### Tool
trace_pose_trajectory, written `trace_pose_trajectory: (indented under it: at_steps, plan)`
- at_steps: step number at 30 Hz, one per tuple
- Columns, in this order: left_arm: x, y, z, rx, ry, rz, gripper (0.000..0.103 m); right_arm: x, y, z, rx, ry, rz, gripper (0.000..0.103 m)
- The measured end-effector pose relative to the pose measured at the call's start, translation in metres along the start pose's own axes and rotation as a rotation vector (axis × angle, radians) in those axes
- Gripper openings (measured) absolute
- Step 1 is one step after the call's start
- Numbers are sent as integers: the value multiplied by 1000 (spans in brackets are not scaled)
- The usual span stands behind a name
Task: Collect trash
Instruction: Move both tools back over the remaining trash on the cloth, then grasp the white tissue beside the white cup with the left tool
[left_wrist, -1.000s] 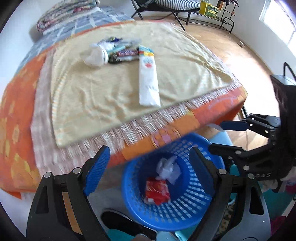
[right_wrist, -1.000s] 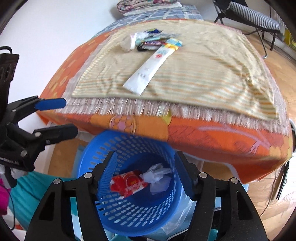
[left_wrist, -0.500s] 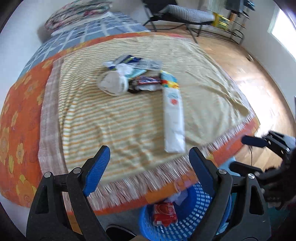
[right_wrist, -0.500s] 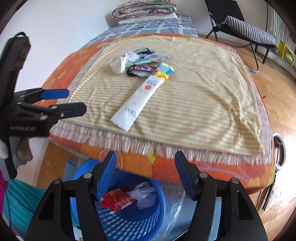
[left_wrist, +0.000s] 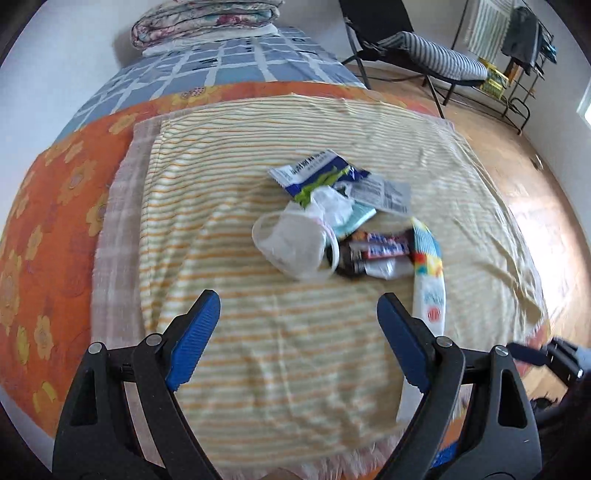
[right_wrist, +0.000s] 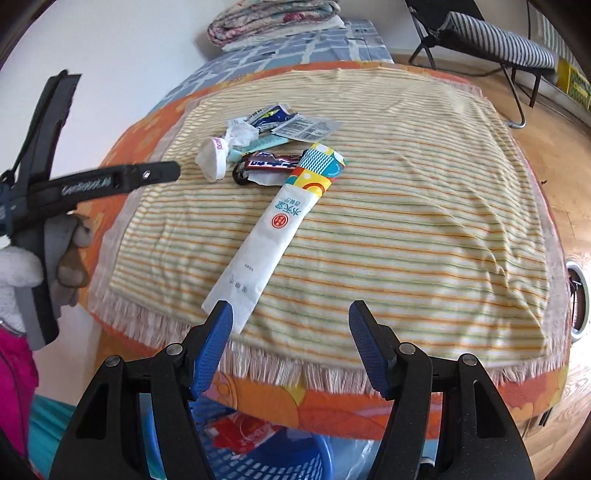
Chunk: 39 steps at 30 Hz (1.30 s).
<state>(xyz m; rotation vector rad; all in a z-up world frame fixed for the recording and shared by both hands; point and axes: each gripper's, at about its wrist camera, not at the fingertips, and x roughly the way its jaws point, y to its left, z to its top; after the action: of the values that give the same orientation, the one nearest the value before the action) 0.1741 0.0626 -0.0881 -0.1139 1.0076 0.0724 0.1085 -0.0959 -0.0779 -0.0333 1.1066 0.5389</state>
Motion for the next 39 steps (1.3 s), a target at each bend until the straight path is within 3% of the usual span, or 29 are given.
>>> trace_pose_trajectory:
  at_steps: [3, 10, 15, 17, 20, 33, 36, 39]
  plan:
    - [17, -2, 12, -9, 15, -7, 89, 5, 2, 6, -1, 5, 7, 65]
    - [53, -1, 28, -26, 55, 96, 89, 16, -1, 18, 29, 14, 11, 65]
    - [68, 1, 34, -39, 62, 125, 89, 25, 2, 23, 31, 26, 13, 65]
    - [68, -1, 34, -25, 58, 134, 84, 28, 4, 24, 21, 27, 4, 65]
    - [65, -2, 34, -26, 55, 114, 71, 31, 3, 25, 27, 32, 7, 65]
    - [43, 18, 23, -62, 55, 25, 54, 38, 3, 27, 32, 49, 18, 65]
    - [40, 23, 18, -68, 67, -3, 40, 36, 2, 26, 36, 49, 18, 65]
    - [39, 29, 14, -97, 73, -53, 36, 36, 2, 25, 39, 48, 17, 65]
